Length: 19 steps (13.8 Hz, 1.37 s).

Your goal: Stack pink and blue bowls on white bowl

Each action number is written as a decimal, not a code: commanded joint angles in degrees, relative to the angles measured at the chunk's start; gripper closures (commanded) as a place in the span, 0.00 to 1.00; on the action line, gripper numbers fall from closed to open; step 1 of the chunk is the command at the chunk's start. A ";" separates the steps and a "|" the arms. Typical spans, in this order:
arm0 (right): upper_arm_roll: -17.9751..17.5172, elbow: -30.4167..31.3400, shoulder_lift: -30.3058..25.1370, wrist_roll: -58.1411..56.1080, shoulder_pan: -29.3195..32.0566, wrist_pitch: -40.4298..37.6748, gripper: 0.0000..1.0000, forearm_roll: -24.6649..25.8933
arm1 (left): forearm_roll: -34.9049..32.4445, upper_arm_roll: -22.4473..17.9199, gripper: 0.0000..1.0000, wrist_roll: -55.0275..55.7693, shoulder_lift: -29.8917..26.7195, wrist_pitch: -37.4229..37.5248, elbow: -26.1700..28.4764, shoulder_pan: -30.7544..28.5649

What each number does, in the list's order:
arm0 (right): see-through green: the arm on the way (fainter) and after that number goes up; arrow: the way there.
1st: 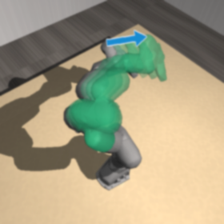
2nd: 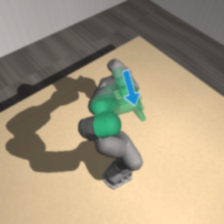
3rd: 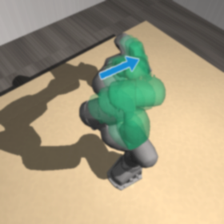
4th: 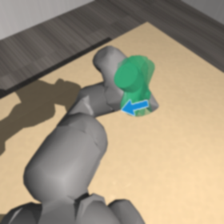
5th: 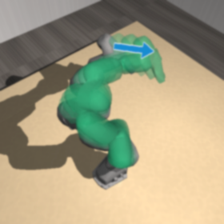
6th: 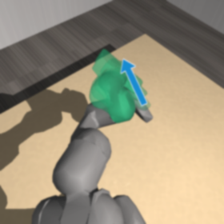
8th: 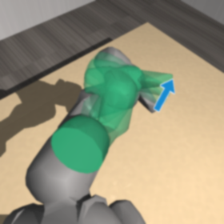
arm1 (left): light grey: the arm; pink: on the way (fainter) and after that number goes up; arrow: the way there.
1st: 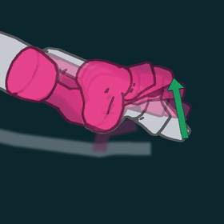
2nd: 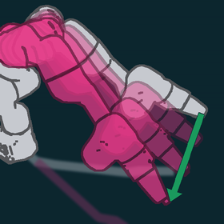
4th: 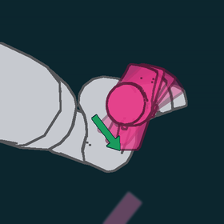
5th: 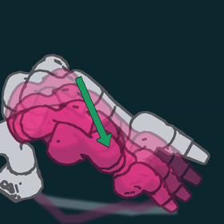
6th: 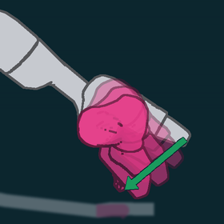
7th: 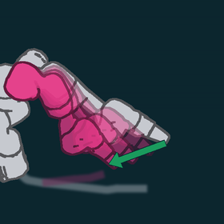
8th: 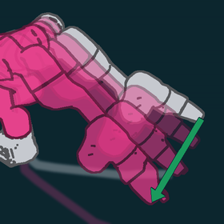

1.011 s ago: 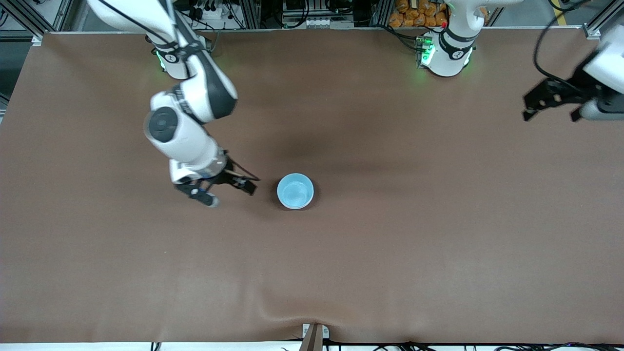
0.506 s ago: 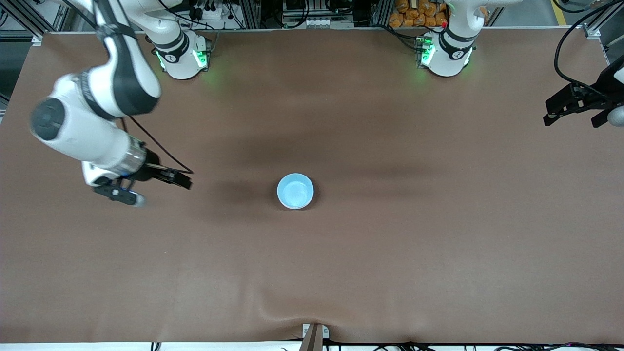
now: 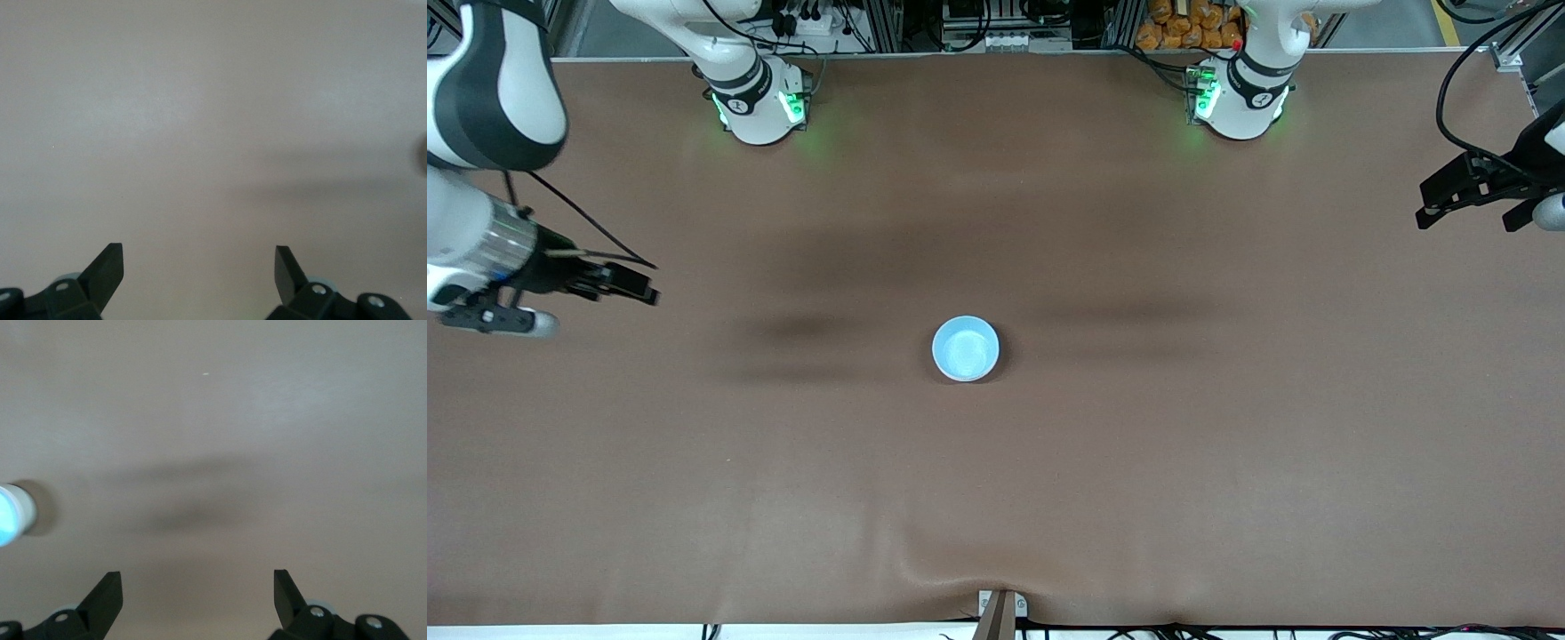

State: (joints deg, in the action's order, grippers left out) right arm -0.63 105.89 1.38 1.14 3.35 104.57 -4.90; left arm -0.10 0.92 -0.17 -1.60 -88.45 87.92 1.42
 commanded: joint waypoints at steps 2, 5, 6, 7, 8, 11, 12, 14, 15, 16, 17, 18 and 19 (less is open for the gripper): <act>-0.69 -5.05 -3.58 -1.58 0.43 -7.85 0.00 4.73 | 0.89 0.22 0.00 0.44 -0.42 0.74 0.14 0.07; 0.45 -12.90 -3.14 -1.67 -0.89 -13.51 0.00 6.13 | 0.89 0.48 0.00 0.61 -0.42 0.74 0.06 0.16; 0.98 -12.91 -3.14 -1.67 -1.07 -13.60 0.00 6.31 | 0.89 0.48 0.00 0.61 -0.42 0.74 0.06 0.16; 1.16 -13.08 -3.14 -2.11 -1.07 -13.86 0.00 6.31 | 0.89 0.48 0.00 0.53 -0.33 0.74 -0.03 0.07; 1.51 -13.95 -3.14 -3.42 -1.07 -14.30 0.00 6.31 | 0.89 0.48 0.00 0.44 -0.16 0.74 -0.03 0.16; 1.86 -16.25 -3.14 -3.61 -1.59 -15.27 0.00 6.40 | 0.89 0.48 0.00 0.52 0.37 0.74 -0.03 -0.02; 1.78 -16.16 -3.05 -3.34 -1.51 -15.36 0.00 6.31 | 0.80 0.48 0.00 0.61 0.55 0.65 -0.12 0.07; 1.69 -16.25 -3.05 -3.17 -1.60 -15.36 0.00 6.31 | 0.71 0.48 0.00 0.70 0.55 0.74 -0.21 0.33; 1.69 -16.25 -2.96 -2.73 -1.51 -15.36 0.00 6.22 | 0.62 0.48 0.00 0.70 0.55 0.65 -0.21 0.33; 1.69 -16.25 -2.96 -1.51 -1.60 -15.45 0.00 6.14 | 0.62 0.48 0.00 0.70 0.55 0.74 -0.21 0.33; 1.69 -16.16 -2.96 0.33 -1.68 -15.53 0.00 6.05 | 0.62 0.48 0.00 0.61 0.55 0.74 -0.21 0.33; 1.60 -16.07 -2.96 1.39 -1.68 -15.53 0.00 6.05 | 0.62 0.48 0.00 0.61 0.55 0.65 -0.21 0.33; 1.60 -15.98 -2.96 1.40 -1.77 -15.62 0.00 6.05 | 0.62 0.57 0.00 0.61 0.55 0.74 -0.21 0.33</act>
State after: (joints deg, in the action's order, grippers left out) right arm 0.50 91.20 -2.25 0.55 2.62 90.08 0.23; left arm -0.03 1.34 -0.05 -1.08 -88.34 88.20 1.68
